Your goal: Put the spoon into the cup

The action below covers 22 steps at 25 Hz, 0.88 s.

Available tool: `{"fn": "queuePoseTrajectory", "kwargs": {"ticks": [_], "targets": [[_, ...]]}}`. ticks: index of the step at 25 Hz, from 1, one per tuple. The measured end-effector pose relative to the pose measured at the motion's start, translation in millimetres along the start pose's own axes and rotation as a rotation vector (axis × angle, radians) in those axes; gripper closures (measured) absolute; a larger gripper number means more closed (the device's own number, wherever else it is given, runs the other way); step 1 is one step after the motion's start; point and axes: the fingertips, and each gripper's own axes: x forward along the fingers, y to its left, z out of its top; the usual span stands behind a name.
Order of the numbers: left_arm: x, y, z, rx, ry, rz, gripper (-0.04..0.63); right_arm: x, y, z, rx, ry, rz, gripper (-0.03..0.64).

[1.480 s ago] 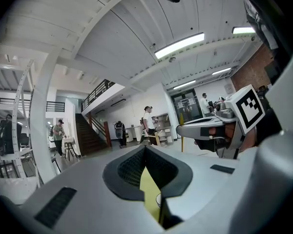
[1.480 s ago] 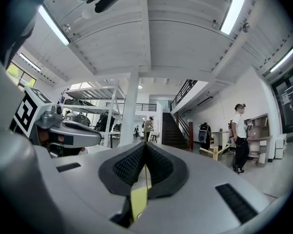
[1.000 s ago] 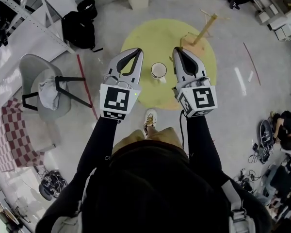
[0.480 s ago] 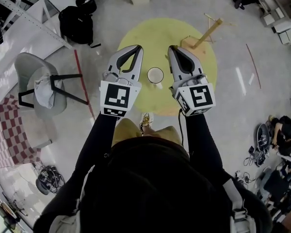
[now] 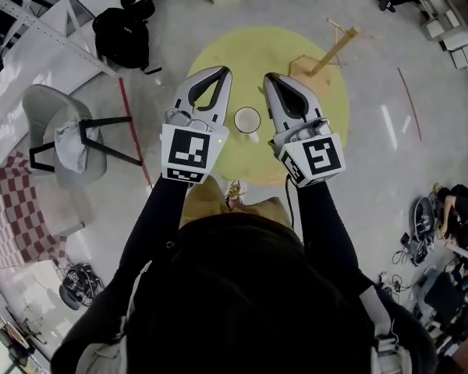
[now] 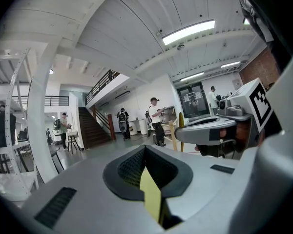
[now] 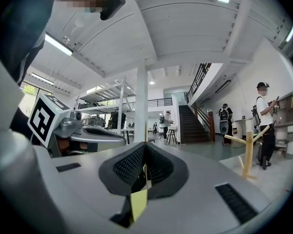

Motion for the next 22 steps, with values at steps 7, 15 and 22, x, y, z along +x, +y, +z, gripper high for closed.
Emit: {"fn": "queuePoseTrajectory", "kwargs": {"ticks": [7, 15, 22], "targets": [[6, -3, -5, -0.003, 0.012, -0.012, 0.58, 2, -3, 2, 0.01, -0.014, 0.005, 0.589], [10, -2, -11, -0.008, 0.027, -0.01, 0.58, 7, -1, -20, 0.075, -0.001, 0.046, 0.589], [3, 2, -21, -0.015, 0.049, 0.0, 0.58, 12, 8, -74, 0.157, 0.094, 0.072, 0.589]]}}
